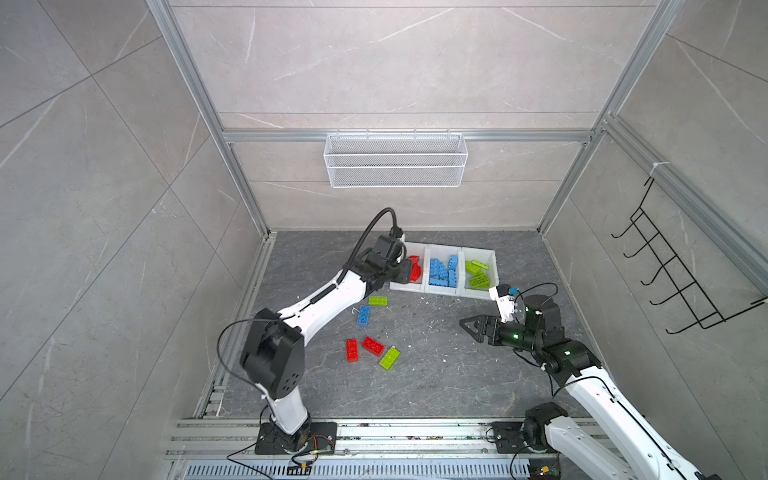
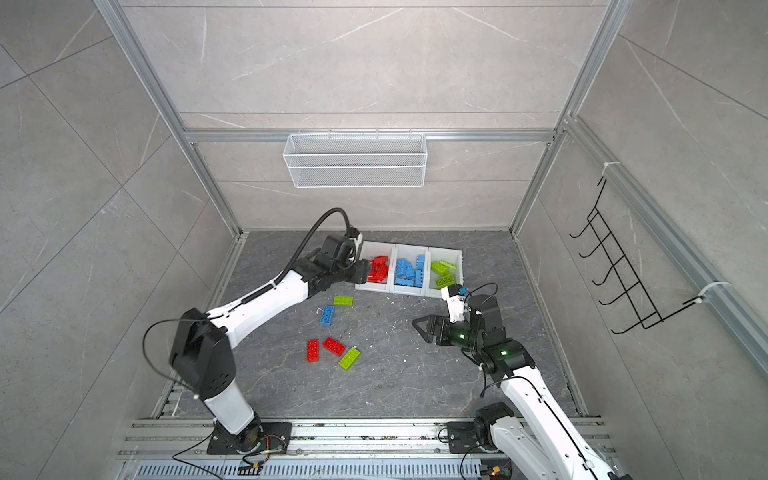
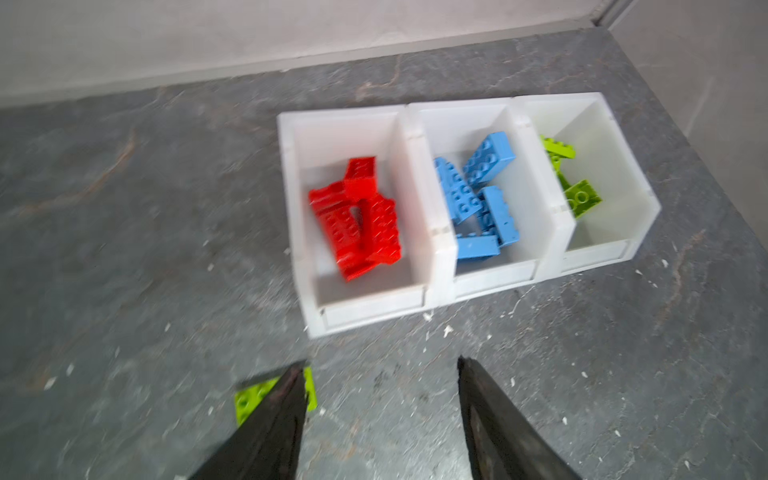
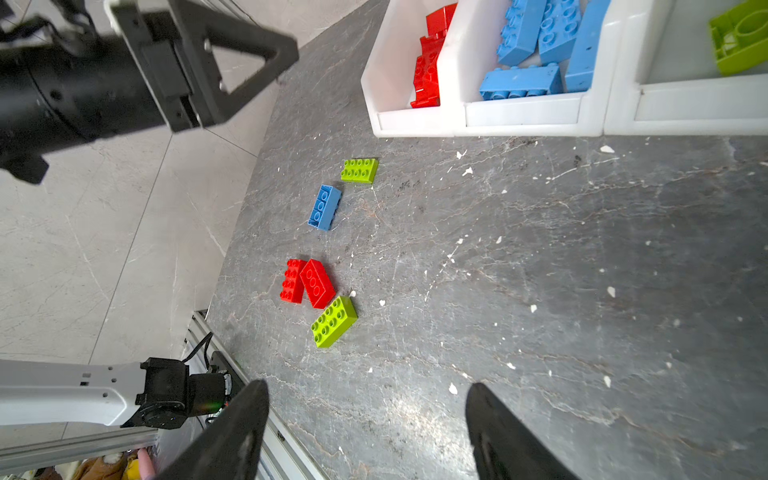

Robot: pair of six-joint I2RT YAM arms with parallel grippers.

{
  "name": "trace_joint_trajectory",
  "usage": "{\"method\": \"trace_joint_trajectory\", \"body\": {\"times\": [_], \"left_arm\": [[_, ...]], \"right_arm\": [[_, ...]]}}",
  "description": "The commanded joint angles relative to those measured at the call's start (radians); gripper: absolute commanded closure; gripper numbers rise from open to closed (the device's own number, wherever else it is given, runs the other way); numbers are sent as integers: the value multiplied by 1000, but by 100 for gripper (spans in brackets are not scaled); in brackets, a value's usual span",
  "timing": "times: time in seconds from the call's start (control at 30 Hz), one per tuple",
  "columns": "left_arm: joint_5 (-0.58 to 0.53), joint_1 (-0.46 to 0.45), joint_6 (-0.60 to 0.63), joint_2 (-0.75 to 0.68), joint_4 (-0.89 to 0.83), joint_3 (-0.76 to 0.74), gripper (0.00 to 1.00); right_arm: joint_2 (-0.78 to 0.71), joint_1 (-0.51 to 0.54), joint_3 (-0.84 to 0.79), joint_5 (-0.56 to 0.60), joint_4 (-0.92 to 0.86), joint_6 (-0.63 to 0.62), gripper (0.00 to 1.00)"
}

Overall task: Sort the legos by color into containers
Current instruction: 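Move the left gripper down over the last blue 2x2 brick, then close the left gripper on the blue 2x2 brick and lift it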

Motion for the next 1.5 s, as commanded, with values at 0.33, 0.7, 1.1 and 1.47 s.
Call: {"method": "trace_joint_trajectory", "body": {"times": [0.33, 0.7, 1.1, 1.47], "left_arm": [[-164, 20, -167, -156, 15, -411, 26], [-200, 34, -130, -21, 33, -376, 27], [-153, 64, -95, 108, 47, -309, 48], [-157, 70, -93, 138, 42, -289, 60]], "right_arm": [[20, 3, -35, -17, 96, 37, 22], [16, 3, -53, -16, 106, 46, 22], [16, 4, -49, -6, 77, 21, 22], [-2, 3, -43, 9, 44, -9, 22]]}}
